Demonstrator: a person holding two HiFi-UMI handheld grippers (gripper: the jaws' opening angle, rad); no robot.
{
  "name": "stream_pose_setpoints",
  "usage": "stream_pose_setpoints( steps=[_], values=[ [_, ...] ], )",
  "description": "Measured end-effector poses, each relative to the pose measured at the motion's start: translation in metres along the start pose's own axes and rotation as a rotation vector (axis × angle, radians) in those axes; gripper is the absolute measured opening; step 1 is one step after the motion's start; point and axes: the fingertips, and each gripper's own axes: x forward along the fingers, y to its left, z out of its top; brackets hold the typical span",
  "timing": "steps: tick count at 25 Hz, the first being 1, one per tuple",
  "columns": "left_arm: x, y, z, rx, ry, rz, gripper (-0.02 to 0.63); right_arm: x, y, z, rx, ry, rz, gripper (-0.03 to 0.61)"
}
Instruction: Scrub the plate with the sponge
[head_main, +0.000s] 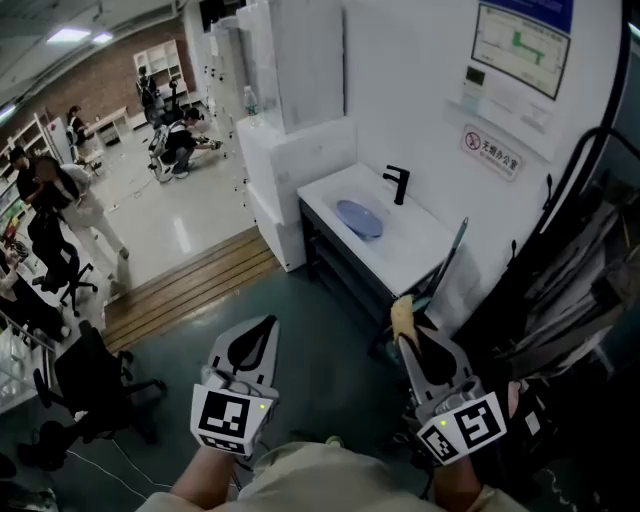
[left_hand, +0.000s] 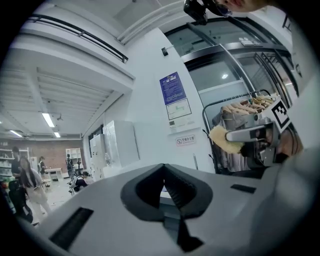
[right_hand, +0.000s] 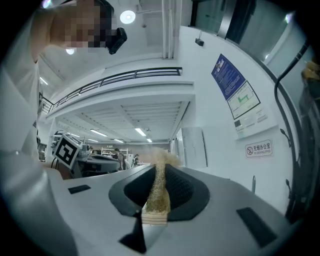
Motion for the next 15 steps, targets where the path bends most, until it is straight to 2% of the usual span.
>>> stream_pose_setpoints(
  steps=[8,12,15],
  values=[
    [0.021,-0.004,-0.004,0.011,0.012,-0.005,0.006,0.006,-0.019,-0.01,-0.003,0.01,0.007,0.067],
    [0.039,-0.006,-0.003,0.022,-0.021,-0.015,0.006,0.009,-0.036,-0.019,-0.037,0.017,-0.042,0.067],
    [0.055,-0.011,-0.001,0.018,-0.049,-0.038,0.006,0.013,-0.046,-0.028,-0.025,0.011,-0.079,0.067]
  ],
)
